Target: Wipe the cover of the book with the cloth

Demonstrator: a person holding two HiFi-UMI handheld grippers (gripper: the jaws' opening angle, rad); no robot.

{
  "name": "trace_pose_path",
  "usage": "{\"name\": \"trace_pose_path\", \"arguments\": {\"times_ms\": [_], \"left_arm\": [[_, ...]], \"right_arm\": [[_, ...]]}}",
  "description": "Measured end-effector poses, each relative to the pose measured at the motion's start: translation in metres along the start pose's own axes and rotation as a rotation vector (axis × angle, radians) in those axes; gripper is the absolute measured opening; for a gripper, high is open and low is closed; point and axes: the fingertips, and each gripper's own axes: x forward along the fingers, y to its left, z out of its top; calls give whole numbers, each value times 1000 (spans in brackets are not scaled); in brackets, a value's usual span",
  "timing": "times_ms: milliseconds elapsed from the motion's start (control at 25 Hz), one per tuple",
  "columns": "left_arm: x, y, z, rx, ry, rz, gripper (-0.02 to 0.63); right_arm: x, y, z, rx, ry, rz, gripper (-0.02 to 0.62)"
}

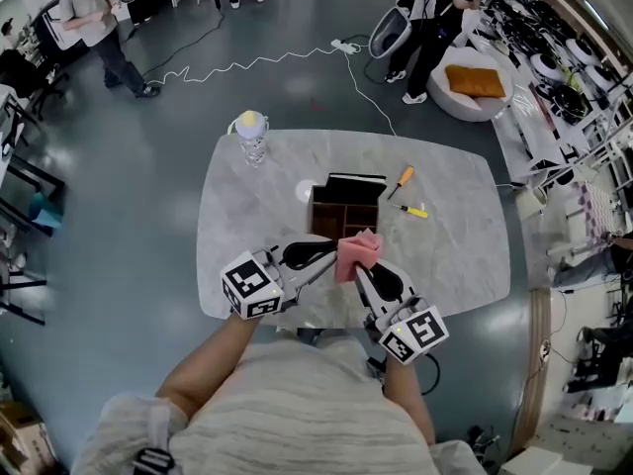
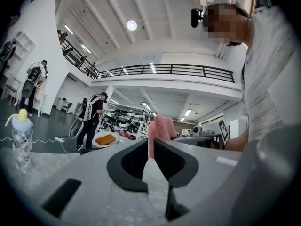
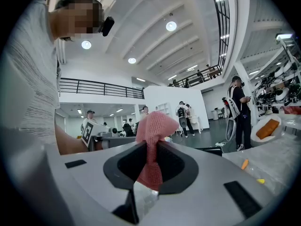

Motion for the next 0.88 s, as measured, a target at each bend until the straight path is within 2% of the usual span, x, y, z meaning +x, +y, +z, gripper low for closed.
{"name": "trace_pose_path", "arguments": {"times_ms": [440, 880], "left_arm": [[33, 22, -4, 7, 40, 0, 49], [71, 75, -6, 180, 197, 43, 49]], "right_arm": [[6, -43, 2, 18, 1, 3, 63], [10, -93, 0, 19, -1, 11, 63]]}}
